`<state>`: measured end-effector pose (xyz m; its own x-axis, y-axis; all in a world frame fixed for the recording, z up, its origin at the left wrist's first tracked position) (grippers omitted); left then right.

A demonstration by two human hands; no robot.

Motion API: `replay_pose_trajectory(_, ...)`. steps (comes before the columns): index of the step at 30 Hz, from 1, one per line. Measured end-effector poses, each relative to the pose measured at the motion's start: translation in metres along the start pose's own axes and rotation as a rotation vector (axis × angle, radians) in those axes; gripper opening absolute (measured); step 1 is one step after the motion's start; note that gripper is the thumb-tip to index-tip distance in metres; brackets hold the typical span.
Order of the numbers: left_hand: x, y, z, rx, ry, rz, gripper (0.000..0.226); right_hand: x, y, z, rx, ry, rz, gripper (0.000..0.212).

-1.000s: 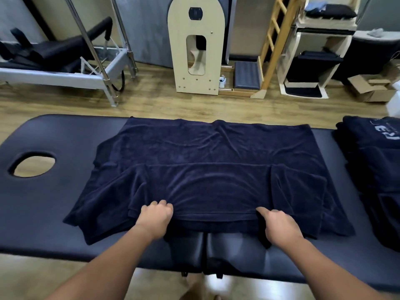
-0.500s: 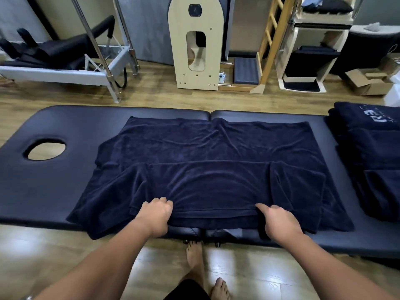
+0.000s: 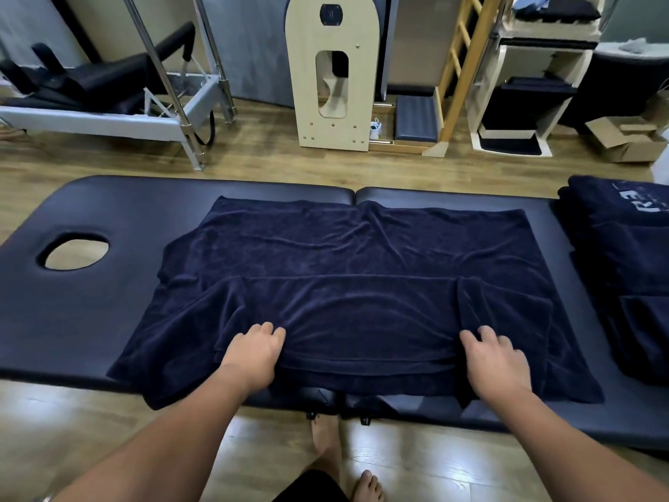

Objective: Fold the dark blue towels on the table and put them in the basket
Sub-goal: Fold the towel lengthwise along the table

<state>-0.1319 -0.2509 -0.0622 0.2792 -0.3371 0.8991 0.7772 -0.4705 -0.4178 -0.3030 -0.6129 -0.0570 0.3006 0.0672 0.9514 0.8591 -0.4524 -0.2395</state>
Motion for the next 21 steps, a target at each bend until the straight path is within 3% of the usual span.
replay_pose_trajectory(3, 0.016, 0.016, 0.023, -0.103, -0.162, 0.148, 0.037, 0.013, 0.016, -0.008, -0.036, 0.05, -0.045, 0.029)
replay_pose_trajectory(6, 0.029, 0.023, 0.039, -0.11, -0.153, 0.247, 0.034, 0.023, 0.029, -0.013, -0.055, 0.097, -0.075, 0.028)
replay_pose_trajectory(12, 0.061, 0.034, 0.029, 0.177, -0.027, 0.048, 0.027, 0.032, 0.041, -0.022, -0.141, 0.077, -0.02, 0.015)
replay_pose_trajectory(14, 0.073, 0.043, 0.025, 0.288, -0.16, 0.064, 0.027, 0.039, 0.049, -0.022, -0.175, 0.135, 0.002, 0.017)
replay_pose_trajectory(17, 0.093, 0.062, 0.028, 0.488, -0.577, 0.019, 0.024, 0.051, 0.07, -0.027, -0.204, 0.165, 0.009, 0.019)
replay_pose_trajectory(19, 0.108, 0.075, 0.032, 0.552, -0.726, -0.153, 0.021, 0.06, 0.087, -0.031, -0.224, 0.17, 0.004, 0.018)
replay_pose_trajectory(21, 0.122, 0.095, 0.036, 0.55, -0.711, -0.331, 0.019, 0.068, 0.11, -0.035, -0.255, 0.208, -0.037, 0.017)
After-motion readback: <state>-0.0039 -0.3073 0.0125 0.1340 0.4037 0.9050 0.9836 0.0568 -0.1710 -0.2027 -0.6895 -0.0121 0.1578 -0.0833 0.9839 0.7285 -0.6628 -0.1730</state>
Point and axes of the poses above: each hand's wrist, its own y-axis towards the middle knuckle, its own x-axis out of the back of the hand, z = x × y, the point moved 2 cm from there along y, towards the middle knuckle, and after that the axes turned 2 degrees about x, right-handed, at the moved point
